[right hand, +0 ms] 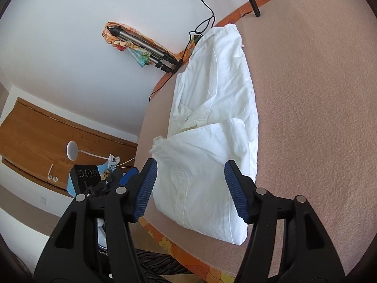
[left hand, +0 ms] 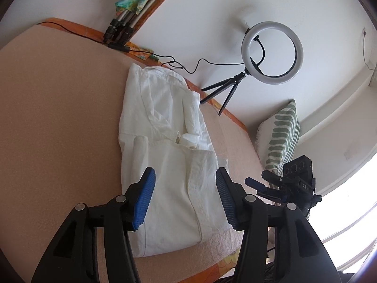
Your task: Fold small clothes
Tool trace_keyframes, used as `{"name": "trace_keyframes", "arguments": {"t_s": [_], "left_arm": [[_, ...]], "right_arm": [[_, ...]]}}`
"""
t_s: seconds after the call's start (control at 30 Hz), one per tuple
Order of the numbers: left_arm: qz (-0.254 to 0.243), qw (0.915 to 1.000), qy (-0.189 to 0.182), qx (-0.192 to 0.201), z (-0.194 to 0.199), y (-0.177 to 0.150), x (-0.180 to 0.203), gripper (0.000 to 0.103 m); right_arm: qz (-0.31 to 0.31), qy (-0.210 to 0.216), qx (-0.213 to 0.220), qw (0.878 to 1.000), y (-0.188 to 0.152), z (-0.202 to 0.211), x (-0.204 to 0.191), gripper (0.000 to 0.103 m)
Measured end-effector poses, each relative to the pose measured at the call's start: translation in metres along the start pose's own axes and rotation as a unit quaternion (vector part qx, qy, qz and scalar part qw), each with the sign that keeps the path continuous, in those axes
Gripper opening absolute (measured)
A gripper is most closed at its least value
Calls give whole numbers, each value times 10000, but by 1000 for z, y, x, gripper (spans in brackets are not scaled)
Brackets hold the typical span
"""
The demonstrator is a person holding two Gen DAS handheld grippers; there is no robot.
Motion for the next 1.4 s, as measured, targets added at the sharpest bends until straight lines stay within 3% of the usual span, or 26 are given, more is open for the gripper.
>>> {"name": "trace_keyframes", "arguments": {"t_s": [0.17,0.23,0.33,0.47,0.6,0.77,0.93,1.03,1.17,1.27,1.4], "left_arm": [[-429,9983,344,-206,-9,-12,8,50],[-521,9961,616,-367,-20,-19,5,50],[-822,9905,1000,-463,-31,-25,2,50],[-1116,9828,1382,-505,-47,-25,-5,50],[-1316,9683,2031,-614,-65,-23,-22,50],[-1508,9555,2463,-597,-72,-20,-33,52],[-1419,9613,2355,-178,-54,-10,-24,52],[-1493,9543,2587,2,-48,-3,-24,52],[-1267,9634,2359,108,-43,7,-22,49],[-1425,9648,2205,145,-46,11,-10,49],[-1400,9683,2070,42,-54,22,-8,49]], "right_arm": [[976,-578,-248,9932,-19,-11,-27,53],[1274,-1250,-272,9836,-25,-24,-28,52],[1544,-2440,-102,9574,-23,-36,-19,52],[1407,-2556,-219,9562,-20,-43,-1,52],[1579,-3147,-336,9354,-20,-58,9,48],[1591,-3323,-408,9287,-19,-59,15,47],[1580,-3328,-255,9293,-19,-50,7,47],[1938,-3500,69,9165,-20,-44,-13,48],[2504,-3266,320,9108,-23,-47,-48,47],[2670,-2727,151,9242,-22,-56,-62,47],[2529,-2743,-46,9278,-15,-71,-53,47]]}}
Point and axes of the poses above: each gripper's, at about its wrist camera, not at the fingertips, and z roughly against the way its jaws point, x to its right, y to its top, the point moved 4 cm from there along -z, roughly the way its jaws point, and after that the axes turned 5 degrees about -x, right-handed, at the moved point
